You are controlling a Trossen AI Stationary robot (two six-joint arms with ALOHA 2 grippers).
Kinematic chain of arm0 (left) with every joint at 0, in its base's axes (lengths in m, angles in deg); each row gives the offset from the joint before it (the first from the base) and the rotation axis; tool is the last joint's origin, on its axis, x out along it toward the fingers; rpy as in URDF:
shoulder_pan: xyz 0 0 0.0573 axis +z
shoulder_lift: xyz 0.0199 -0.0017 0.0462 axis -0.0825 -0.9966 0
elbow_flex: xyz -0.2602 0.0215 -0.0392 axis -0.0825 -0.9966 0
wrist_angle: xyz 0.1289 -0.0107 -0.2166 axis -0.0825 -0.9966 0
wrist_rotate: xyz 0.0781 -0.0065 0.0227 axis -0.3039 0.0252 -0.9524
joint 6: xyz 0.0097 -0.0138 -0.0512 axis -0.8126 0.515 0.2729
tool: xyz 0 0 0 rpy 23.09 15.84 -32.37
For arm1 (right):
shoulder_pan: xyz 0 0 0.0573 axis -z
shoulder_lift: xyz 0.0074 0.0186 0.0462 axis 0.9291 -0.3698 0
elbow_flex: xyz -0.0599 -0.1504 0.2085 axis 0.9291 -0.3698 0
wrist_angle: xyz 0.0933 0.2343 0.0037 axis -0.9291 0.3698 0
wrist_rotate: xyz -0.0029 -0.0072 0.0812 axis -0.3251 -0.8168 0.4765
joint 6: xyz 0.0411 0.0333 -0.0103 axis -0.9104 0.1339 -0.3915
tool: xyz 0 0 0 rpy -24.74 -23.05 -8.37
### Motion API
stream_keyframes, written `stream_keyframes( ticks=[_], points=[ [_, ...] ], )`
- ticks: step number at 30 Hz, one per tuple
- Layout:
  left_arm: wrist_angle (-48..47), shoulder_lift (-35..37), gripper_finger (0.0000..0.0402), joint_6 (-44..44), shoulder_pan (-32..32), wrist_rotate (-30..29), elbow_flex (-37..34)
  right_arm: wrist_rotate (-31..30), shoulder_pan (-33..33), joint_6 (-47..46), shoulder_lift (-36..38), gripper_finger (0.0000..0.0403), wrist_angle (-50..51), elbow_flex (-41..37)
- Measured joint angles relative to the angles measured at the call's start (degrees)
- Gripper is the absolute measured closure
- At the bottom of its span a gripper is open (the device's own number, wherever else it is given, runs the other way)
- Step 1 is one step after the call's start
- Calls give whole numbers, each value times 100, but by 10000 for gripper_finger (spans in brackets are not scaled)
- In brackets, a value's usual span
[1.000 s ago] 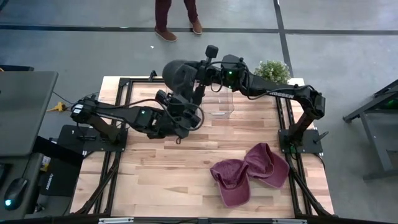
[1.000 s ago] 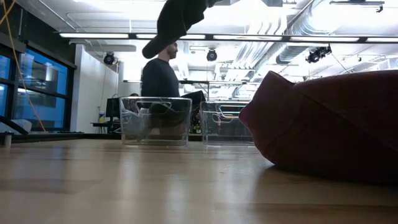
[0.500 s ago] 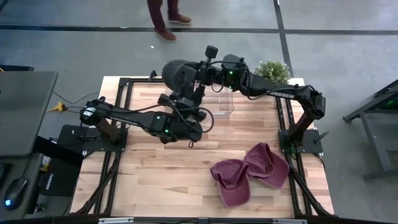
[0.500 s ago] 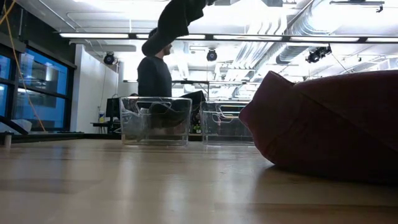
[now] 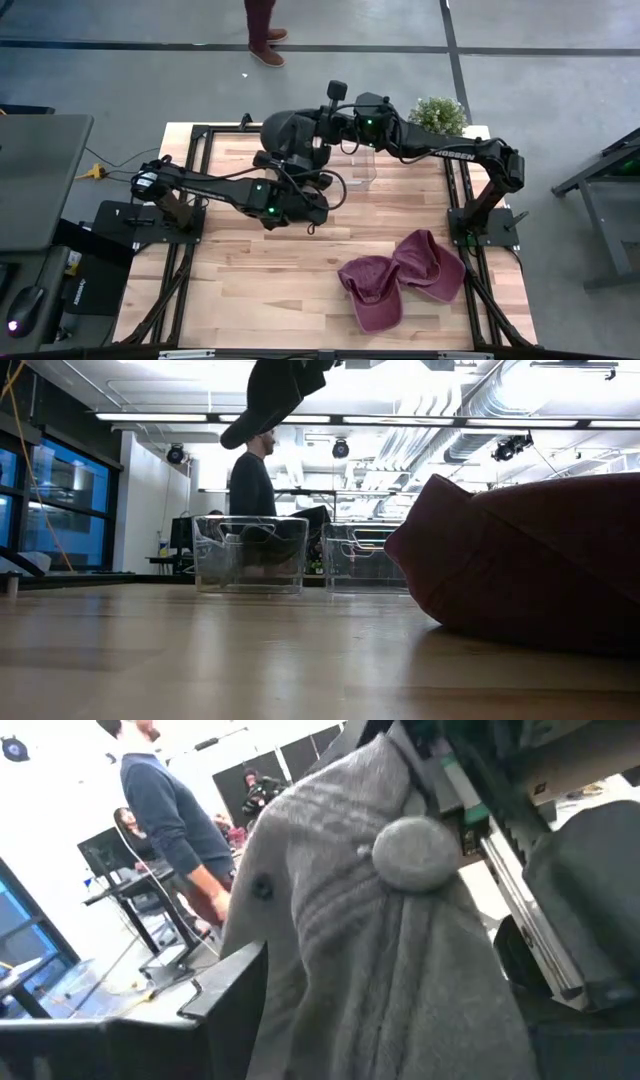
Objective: Pick & Place hat
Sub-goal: Put the black cap into the left transparent bin
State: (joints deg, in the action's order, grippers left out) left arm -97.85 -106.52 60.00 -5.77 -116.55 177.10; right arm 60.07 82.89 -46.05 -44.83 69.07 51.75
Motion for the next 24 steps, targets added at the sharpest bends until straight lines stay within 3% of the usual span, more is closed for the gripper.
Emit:
stream_keyframes(
  ticks=[7, 19, 24],
  points=[
    [42, 0, 175, -387, 1, -7, 2, 24, -5, 42, 57, 403, 433, 2],
    [65, 4, 289, -606, 2, -3, 2, 55, -43, 107, 293, 403, 1093, 0],
    [95, 7, 360, -613, 1, 14, 2, 66, -79, 109, 306, 403, 1307, 0]
  ],
)
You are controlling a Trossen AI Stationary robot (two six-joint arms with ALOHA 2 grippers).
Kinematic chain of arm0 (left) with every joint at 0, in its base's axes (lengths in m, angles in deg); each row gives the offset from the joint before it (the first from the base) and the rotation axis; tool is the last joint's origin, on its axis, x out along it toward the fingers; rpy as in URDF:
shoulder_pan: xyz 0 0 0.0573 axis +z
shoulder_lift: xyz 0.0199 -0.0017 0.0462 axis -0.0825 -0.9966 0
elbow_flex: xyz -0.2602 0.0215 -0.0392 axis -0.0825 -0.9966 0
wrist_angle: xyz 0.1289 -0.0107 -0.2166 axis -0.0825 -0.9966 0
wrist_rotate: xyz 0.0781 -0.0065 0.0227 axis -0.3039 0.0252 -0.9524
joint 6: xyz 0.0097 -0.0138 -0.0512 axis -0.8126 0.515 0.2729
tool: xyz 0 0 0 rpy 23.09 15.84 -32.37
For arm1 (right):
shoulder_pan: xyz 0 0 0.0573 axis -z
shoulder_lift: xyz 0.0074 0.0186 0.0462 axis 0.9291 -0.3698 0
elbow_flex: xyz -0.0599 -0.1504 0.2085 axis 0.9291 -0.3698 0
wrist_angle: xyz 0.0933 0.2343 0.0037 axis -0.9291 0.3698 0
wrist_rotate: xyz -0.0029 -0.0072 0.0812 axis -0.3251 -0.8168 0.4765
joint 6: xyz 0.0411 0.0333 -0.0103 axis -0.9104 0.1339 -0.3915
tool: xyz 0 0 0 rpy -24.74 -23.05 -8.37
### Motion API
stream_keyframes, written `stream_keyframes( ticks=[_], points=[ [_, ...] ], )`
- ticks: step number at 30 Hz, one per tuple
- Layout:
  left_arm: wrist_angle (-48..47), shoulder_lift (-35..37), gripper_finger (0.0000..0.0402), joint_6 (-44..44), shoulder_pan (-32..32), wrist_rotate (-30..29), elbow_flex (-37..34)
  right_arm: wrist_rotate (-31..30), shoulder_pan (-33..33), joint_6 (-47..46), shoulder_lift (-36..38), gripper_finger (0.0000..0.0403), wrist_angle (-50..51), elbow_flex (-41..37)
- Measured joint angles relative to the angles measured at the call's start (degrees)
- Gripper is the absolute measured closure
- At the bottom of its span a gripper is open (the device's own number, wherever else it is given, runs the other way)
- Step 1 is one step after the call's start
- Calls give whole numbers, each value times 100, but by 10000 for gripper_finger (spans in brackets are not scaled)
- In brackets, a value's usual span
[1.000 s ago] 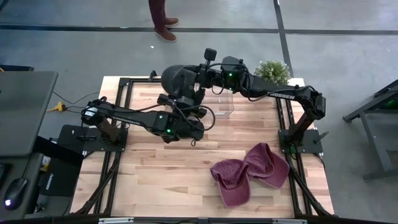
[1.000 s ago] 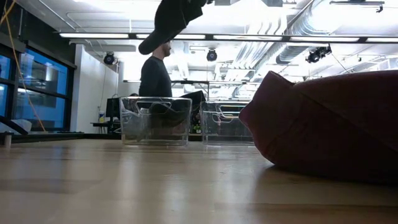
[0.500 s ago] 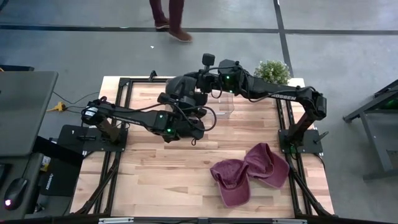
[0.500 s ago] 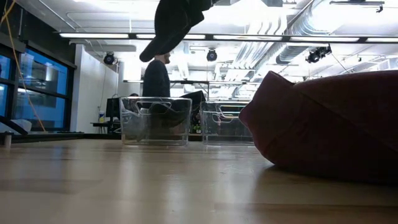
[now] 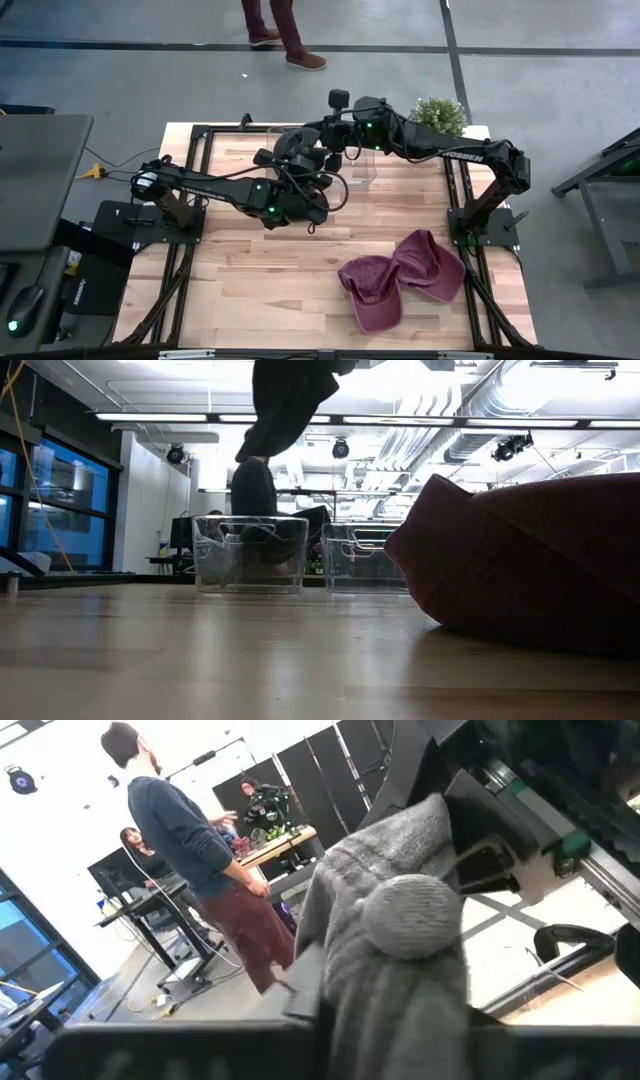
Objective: Pick & Place hat
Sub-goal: Put the black cap into the left transparent bin
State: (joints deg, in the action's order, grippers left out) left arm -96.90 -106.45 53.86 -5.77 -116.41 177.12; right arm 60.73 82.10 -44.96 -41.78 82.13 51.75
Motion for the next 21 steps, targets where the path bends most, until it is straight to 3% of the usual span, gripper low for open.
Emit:
stream_keyframes(
  ticks=[3, 10, 14, 21],
  points=[
    [0, 0, 393, -48, 0, -2, 0, 2, -2, -2, -2, 403, 31, 0],
    [33, 2, 400, -332, 0, -2, 0, 82, 0, -50, 0, 377, 69, 0],
    [50, 2, 401, -334, 0, -2, 0, -181, -2, -61, 1, 324, 67, 0],
    [83, 2, 401, -334, 0, -2, 0, -376, -10, 15, 2, 194, 151, 0]
  ],
)
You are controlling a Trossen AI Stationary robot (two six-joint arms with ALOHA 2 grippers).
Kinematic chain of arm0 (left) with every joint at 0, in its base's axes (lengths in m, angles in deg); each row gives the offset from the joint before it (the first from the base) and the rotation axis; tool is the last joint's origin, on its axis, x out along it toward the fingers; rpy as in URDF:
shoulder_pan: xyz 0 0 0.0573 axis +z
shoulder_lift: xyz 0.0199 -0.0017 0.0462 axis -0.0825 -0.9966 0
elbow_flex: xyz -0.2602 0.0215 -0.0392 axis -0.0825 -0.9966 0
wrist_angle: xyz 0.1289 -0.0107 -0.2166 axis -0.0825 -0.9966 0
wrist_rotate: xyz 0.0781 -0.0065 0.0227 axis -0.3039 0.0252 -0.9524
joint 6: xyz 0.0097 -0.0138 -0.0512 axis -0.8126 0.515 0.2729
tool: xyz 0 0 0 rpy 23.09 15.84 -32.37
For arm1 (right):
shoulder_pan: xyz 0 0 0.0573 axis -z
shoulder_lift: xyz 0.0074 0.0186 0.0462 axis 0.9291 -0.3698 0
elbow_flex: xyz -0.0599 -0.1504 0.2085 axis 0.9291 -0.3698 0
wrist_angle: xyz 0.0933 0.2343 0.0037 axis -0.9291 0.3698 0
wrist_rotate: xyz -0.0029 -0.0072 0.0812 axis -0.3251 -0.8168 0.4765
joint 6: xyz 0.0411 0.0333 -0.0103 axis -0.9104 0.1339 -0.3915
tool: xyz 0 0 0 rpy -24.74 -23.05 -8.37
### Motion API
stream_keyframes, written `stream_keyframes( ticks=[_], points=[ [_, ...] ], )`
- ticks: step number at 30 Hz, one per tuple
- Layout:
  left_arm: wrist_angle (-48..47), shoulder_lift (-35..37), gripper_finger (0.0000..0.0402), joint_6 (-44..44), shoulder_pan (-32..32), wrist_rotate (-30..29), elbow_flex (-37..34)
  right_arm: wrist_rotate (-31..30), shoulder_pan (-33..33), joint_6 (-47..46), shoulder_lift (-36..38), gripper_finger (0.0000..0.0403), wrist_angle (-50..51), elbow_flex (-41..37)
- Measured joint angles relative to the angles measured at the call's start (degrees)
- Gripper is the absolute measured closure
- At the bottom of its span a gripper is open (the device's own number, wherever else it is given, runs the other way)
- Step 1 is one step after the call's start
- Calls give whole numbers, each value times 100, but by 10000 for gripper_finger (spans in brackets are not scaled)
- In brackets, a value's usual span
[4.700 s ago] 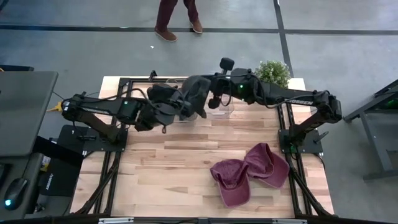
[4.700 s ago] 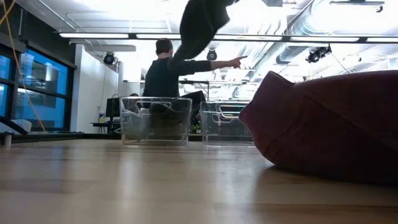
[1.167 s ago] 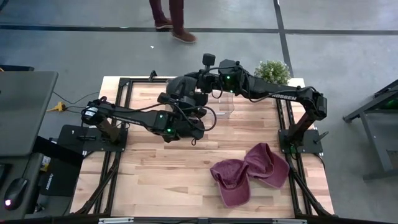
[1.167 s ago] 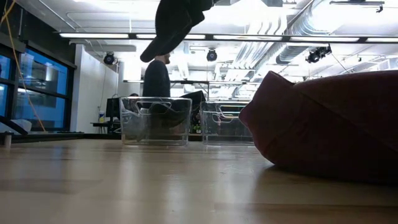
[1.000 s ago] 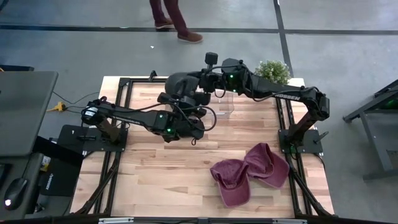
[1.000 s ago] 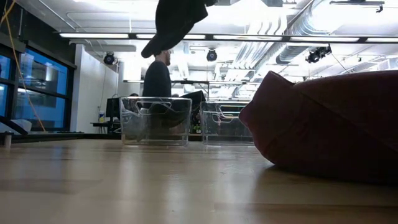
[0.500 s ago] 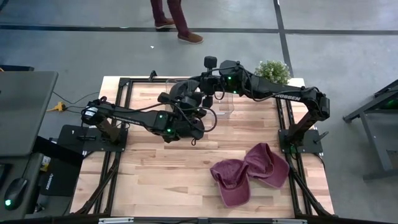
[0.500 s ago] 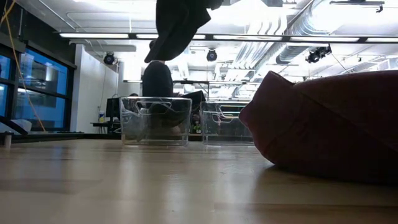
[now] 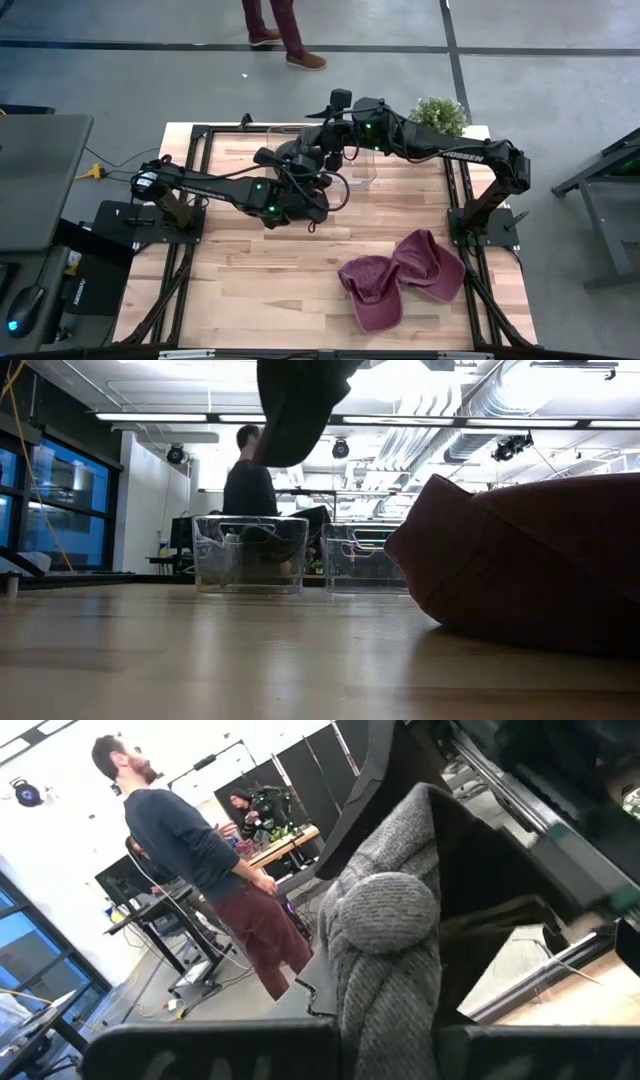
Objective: Pick & Place hat
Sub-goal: Put the black cap into the left transparent bin
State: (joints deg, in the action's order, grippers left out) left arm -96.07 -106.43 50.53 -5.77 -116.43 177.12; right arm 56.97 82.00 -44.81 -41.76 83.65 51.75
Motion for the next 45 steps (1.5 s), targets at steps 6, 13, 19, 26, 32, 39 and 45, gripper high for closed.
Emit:
stream_keyframes(
  ticks=[6, 13, 19, 26, 32, 39, 45],
  points=[
    [-182, 0, 401, 46, 5, -2, 2, -291, 20, 116, 271, 131, 423, 0],
    [-661, 146, 401, 41, 184, -16, 11, -435, 283, 45, 1113, 131, 1111, 0],
    [-1365, 367, 401, 314, 470, 1007, -2, 66, 465, -401, 1659, 137, 2059, 11],
    [-1776, 761, 401, 279, 1041, 2367, -3, 572, 451, -744, 1841, 135, 3191, 9],
    [-1555, 988, 401, -172, 1665, 3494, 4, 608, 451, -826, 1806, 139, 3989, 0],
    [-745, 971, 401, -1186, 2262, 4466, 1, 604, 451, -833, 1800, 139, 4167, 0],
    [-489, 966, 401, -1484, 2857, 5545, 2, 612, 451, -786, 1799, 139, 4192, 0]
  ],
)
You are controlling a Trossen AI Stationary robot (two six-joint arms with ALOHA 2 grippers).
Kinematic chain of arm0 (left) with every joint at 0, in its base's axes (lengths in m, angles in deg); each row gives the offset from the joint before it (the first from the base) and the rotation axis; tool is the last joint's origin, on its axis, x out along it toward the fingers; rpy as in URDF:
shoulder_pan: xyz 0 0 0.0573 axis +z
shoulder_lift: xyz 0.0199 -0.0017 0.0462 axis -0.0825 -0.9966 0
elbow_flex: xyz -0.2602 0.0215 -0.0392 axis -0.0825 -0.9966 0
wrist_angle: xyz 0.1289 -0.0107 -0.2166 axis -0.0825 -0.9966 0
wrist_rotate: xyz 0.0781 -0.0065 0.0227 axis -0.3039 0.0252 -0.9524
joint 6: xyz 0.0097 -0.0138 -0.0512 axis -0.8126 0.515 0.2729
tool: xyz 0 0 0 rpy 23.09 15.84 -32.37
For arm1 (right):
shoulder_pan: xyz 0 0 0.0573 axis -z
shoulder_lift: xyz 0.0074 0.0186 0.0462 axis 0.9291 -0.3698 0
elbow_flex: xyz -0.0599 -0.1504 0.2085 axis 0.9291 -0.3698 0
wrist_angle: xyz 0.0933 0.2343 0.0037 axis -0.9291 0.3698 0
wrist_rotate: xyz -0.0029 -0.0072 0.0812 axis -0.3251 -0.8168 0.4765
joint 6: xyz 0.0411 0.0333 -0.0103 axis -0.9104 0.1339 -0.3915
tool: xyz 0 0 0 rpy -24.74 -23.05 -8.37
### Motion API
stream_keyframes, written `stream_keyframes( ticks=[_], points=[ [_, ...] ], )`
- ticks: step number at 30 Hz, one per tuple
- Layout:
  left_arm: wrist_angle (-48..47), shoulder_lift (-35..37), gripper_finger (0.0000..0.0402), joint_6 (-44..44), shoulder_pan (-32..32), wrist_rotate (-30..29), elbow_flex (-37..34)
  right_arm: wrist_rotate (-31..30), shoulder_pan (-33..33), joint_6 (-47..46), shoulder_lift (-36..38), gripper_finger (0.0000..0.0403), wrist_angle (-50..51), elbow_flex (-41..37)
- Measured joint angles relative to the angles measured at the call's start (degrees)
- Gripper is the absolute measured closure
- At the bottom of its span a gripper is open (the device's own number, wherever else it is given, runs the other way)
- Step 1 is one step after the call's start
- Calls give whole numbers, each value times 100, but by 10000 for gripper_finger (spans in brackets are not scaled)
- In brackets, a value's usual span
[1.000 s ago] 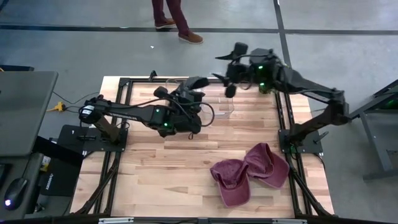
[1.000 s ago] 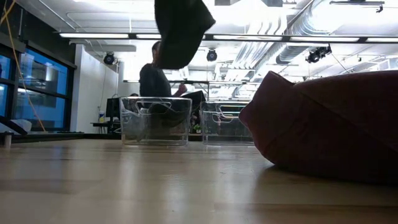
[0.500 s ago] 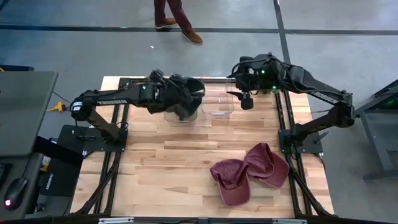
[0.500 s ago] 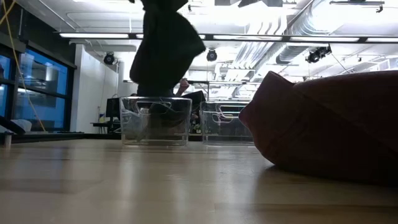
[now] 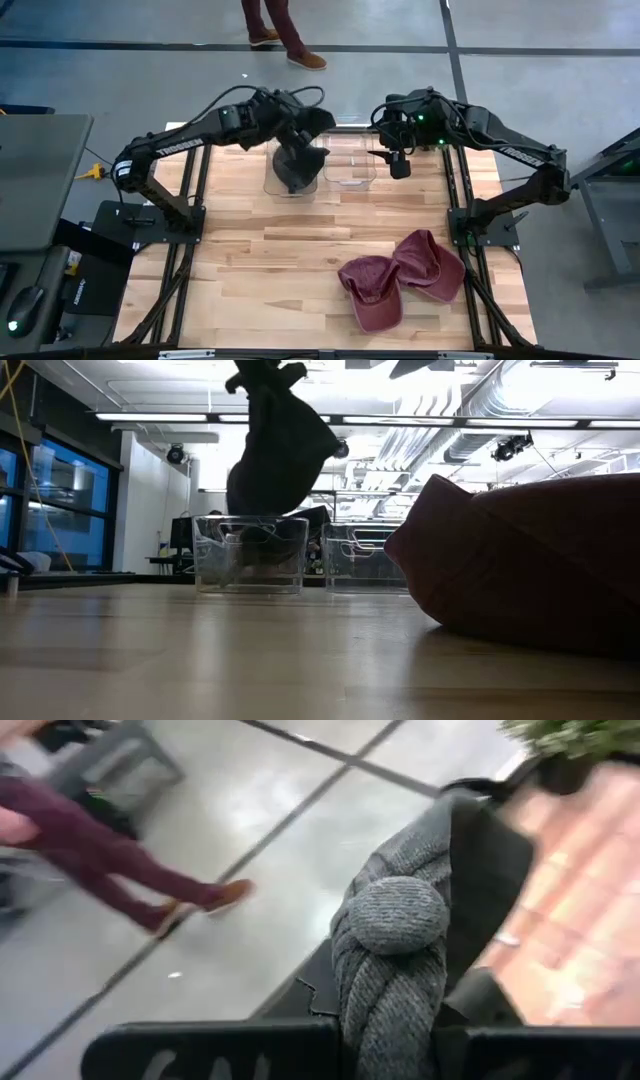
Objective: Pick & Place hat
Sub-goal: Put the black cap into the left transparent bin
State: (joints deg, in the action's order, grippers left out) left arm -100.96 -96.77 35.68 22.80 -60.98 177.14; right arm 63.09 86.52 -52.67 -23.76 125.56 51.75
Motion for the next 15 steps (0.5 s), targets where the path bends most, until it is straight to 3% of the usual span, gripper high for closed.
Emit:
stream_keyframes(
  ticks=[7, 15],
  points=[
    [-43, 0, 401, 81, 646, 1228, -2, 0, 0, 17, 0, 139, 7, 0],
    [23, 0, 401, 227, 1143, 2230, -182, 301, 0, -155, 91, 139, 145, 0]
  ],
)
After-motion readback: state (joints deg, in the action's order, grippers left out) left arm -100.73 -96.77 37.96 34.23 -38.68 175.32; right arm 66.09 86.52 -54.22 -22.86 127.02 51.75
